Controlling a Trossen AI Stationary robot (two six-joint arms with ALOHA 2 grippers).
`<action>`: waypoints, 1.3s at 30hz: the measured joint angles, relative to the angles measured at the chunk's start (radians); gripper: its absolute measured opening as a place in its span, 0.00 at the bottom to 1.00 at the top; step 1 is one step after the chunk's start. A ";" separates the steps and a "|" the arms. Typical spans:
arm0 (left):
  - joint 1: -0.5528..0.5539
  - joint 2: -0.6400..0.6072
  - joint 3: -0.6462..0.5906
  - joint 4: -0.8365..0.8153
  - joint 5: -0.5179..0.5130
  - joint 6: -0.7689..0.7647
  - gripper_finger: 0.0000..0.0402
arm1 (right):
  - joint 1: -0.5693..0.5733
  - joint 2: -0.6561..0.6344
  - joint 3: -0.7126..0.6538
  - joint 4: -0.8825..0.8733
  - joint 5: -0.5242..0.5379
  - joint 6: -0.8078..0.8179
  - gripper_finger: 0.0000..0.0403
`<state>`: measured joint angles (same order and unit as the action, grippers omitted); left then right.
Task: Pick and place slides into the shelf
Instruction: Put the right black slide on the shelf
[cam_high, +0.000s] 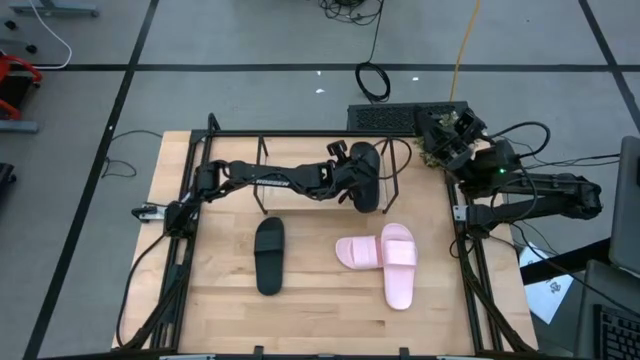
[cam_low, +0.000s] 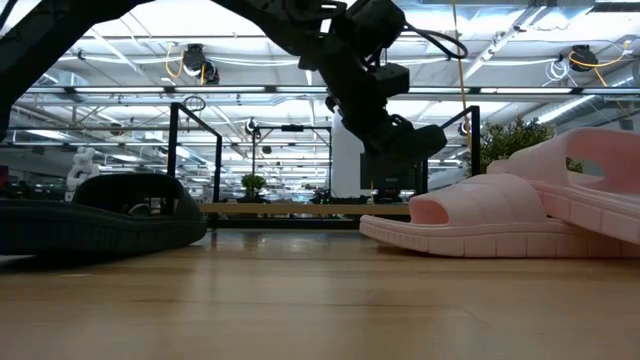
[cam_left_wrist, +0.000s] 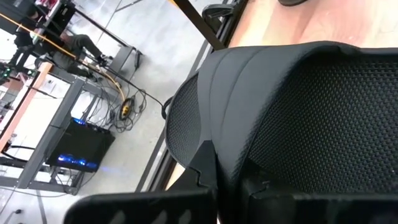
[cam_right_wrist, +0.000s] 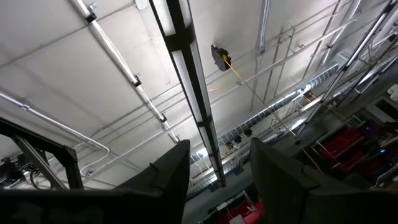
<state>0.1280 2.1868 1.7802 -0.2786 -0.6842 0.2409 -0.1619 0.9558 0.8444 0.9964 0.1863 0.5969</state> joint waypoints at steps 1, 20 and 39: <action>0.000 0.000 0.000 0.001 0.000 0.000 0.00 | 0.000 0.000 0.000 -0.002 0.004 -0.006 0.39; 0.000 -0.043 0.000 -0.508 -0.154 -0.095 0.00 | 0.000 0.000 0.000 -0.032 0.022 -0.008 0.39; 0.010 -0.249 -0.138 -0.520 -0.113 -0.094 0.00 | 0.000 -0.047 0.000 -0.068 0.018 -0.015 0.39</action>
<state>0.1377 1.9374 1.6422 -0.7984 -0.7971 0.1472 -0.1616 0.9087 0.8444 0.9280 0.2039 0.5819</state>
